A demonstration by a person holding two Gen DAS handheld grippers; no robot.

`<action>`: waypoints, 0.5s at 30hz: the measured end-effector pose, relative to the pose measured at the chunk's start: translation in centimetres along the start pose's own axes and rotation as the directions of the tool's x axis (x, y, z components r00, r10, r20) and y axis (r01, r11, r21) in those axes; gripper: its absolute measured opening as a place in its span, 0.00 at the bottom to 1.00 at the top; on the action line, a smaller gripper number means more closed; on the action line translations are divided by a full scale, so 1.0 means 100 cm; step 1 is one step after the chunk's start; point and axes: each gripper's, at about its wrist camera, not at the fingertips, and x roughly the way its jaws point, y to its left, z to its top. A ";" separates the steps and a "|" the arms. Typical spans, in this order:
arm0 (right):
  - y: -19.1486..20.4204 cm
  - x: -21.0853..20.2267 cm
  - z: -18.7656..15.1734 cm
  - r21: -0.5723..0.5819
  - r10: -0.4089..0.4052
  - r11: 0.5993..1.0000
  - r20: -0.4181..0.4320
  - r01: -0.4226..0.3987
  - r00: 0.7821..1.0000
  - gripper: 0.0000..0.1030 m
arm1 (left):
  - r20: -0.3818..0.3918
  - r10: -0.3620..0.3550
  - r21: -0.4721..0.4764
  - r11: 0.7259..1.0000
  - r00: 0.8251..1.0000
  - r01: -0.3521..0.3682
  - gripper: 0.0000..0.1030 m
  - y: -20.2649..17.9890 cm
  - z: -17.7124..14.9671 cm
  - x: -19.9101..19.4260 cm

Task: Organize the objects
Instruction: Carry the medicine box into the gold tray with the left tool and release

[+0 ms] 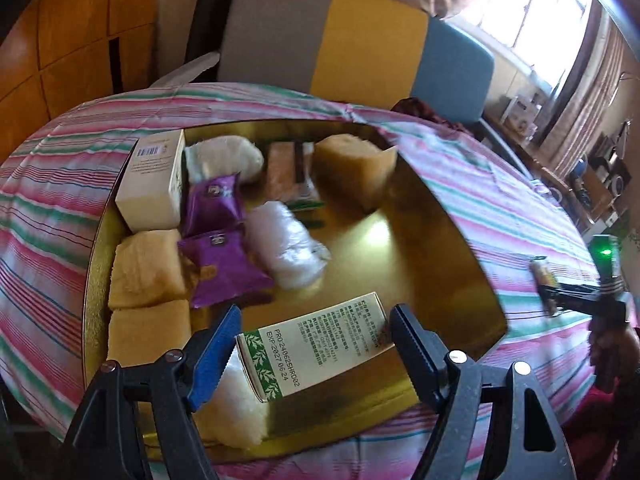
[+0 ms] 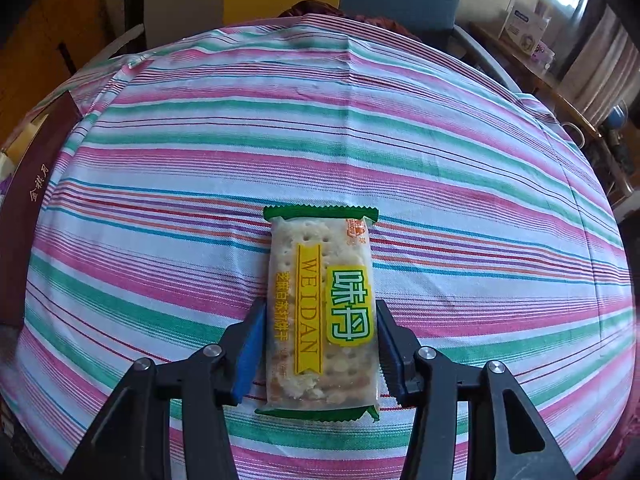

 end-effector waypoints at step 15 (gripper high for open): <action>0.001 -0.004 -0.003 -0.004 -0.003 1.000 0.002 0.003 1.000 0.50 | -0.050 0.085 0.036 0.996 0.995 -0.083 0.79 0.003 -0.007 0.032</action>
